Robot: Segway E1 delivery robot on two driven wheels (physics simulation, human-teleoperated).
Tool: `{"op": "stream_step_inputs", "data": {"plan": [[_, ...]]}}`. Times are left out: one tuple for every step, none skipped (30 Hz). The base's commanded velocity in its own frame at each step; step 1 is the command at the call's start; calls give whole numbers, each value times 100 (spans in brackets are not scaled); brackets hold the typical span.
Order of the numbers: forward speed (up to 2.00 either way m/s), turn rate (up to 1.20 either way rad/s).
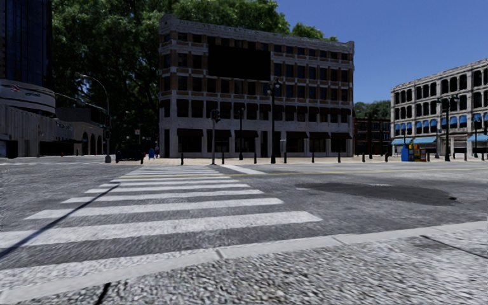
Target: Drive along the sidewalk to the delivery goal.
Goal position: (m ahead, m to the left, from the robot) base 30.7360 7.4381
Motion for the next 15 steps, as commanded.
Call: {"op": "stream_step_inputs", "data": {"plan": [[200, 57], [200, 57], [200, 57], [200, 57], [200, 57], [200, 57], [200, 57], [200, 57], [200, 57], [200, 57], [200, 57], [200, 57], [200, 50], [200, 0], [200, 0]]}}
